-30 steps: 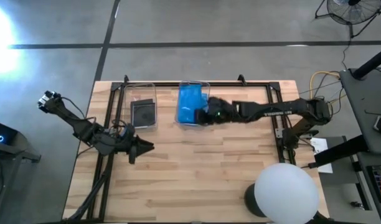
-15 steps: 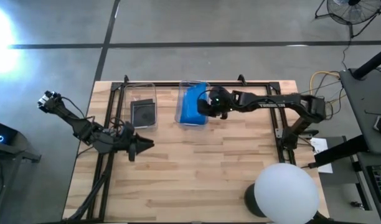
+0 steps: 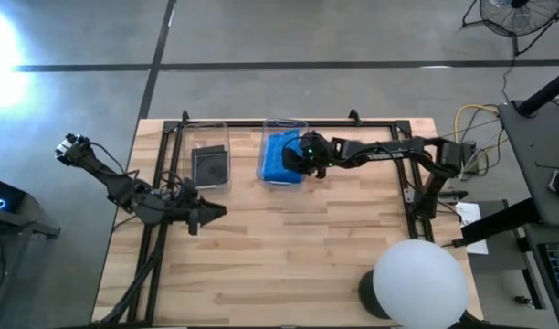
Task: Pick & place jewel cases by type
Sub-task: Put the blue CD case into the right transparent bin, then return to Home Position
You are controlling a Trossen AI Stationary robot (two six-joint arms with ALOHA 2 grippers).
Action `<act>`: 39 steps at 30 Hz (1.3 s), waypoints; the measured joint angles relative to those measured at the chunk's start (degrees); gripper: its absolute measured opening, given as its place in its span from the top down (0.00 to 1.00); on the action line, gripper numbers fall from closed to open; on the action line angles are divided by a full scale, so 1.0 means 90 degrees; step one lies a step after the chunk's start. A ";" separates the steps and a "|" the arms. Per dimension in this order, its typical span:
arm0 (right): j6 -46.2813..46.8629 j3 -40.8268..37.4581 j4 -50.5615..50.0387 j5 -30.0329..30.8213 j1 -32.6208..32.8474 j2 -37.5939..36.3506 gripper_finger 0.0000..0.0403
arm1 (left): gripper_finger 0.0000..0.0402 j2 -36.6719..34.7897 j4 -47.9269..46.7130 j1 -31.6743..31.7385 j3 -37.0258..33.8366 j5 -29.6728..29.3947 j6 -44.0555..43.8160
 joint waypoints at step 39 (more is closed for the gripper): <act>-0.4578 -0.1621 0.1921 -0.0626 0.1589 -0.3262 0.41 | 0.77 -0.0738 0.0876 0.1454 0.0005 0.3415 0.2847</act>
